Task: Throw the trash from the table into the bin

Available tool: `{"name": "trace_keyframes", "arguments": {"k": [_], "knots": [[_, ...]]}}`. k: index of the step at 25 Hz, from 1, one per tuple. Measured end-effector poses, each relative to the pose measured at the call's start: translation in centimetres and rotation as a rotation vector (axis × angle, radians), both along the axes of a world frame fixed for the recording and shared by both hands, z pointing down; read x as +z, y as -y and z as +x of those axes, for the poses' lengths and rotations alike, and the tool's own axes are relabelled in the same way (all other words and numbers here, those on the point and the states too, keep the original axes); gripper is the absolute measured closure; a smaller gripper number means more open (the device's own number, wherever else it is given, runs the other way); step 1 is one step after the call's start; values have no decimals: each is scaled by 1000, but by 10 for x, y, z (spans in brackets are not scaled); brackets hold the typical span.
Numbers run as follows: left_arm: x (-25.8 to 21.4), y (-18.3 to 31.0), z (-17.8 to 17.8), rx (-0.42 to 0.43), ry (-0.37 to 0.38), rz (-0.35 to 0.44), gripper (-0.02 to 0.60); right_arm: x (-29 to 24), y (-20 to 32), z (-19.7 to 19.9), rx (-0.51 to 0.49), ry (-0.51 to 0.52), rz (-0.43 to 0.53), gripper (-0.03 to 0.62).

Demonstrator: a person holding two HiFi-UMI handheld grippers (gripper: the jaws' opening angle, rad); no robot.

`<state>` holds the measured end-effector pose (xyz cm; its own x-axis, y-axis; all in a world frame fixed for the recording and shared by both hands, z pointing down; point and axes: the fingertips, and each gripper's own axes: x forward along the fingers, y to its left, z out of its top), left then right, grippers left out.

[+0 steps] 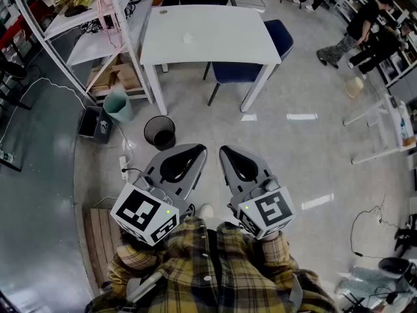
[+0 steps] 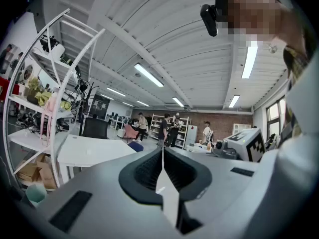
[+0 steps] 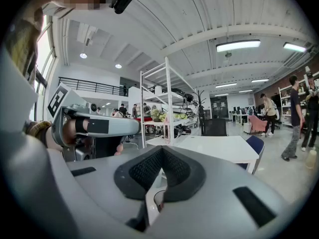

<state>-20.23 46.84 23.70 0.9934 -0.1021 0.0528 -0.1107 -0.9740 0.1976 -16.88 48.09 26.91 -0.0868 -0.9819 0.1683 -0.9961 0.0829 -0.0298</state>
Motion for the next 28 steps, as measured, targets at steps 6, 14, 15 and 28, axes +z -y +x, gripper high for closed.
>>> {"name": "trace_keyframes", "arguments": {"k": [6,14,15,28], "knots": [[0,-12,5,-9,-2,-5,561,0,-14,12,22,4,27,595],[-2,-42,12,-21,-2,20,561,5,-47,26,16,25,25,595],[-2,-45,14,-22,1,25,561,5,-49,28,17,32,28,595],[20,-2,46,-32,16,-11,561,30,-15,66,33,68,-2,595]]}}
